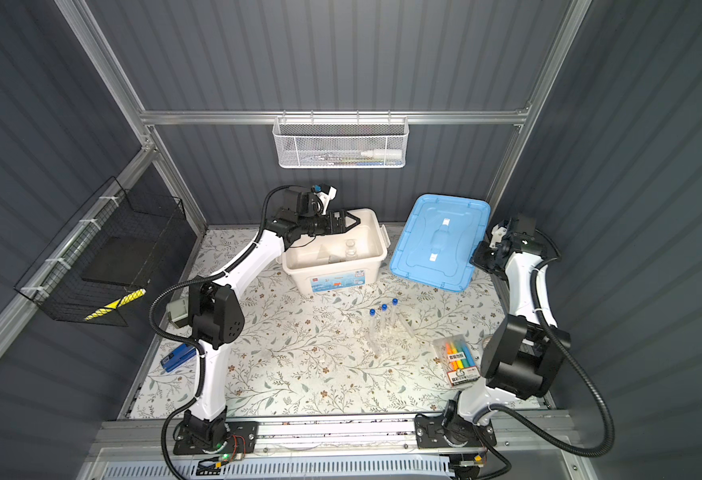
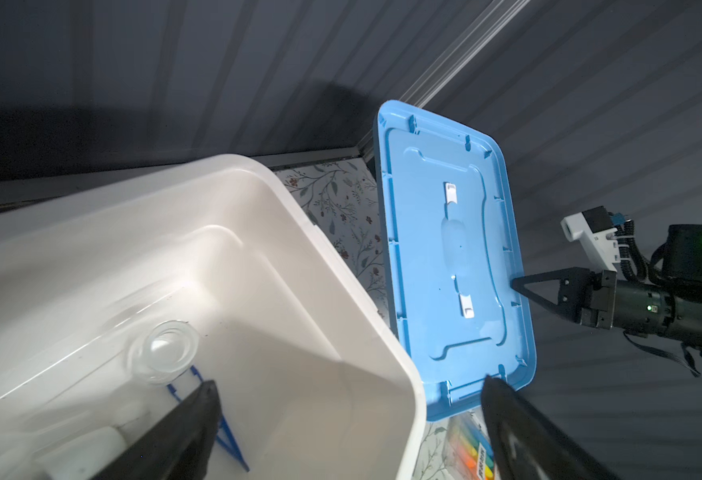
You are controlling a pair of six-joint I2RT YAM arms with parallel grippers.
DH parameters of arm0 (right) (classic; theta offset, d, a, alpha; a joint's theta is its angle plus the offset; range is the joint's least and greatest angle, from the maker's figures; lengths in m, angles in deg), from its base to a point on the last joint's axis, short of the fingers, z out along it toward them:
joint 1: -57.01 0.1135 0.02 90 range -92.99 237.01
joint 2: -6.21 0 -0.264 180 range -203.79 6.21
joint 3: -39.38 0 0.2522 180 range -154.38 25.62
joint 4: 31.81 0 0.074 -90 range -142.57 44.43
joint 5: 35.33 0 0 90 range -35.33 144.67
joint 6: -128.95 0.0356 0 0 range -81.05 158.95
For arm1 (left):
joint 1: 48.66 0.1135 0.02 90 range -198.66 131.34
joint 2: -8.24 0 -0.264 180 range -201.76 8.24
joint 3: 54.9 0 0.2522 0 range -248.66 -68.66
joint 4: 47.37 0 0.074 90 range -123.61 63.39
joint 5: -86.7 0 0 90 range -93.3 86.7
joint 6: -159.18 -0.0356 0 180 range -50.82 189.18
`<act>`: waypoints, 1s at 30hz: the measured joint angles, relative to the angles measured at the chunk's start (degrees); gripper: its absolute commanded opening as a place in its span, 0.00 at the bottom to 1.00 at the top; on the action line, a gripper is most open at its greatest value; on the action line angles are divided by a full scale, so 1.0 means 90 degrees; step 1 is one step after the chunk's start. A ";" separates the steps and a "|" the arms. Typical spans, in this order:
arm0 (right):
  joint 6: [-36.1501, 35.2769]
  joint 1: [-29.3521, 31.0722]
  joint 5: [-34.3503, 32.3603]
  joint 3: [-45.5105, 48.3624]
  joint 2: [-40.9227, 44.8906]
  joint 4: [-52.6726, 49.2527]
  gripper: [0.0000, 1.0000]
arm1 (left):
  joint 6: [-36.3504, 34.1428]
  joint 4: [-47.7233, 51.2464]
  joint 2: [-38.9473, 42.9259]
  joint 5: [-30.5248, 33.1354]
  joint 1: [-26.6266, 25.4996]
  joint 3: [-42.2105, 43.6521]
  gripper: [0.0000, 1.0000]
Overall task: Organize the chemistry lab equipment
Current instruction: 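Raise the blue lid upright beside the box with the right gripper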
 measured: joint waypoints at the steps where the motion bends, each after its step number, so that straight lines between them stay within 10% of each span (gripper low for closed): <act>1: 0.0017 -0.0007 0.0022 0.0000 0.0090 -0.0044 0.00 | 0.0078 -0.0066 -0.0022 -0.0097 -0.0024 -0.0002 0.99; 30: 0.1139 0.0818 0.0984 0.0333 0.0746 0.0233 0.00 | 0.2441 -0.2572 -0.0272 -0.1392 -0.0238 0.0491 0.75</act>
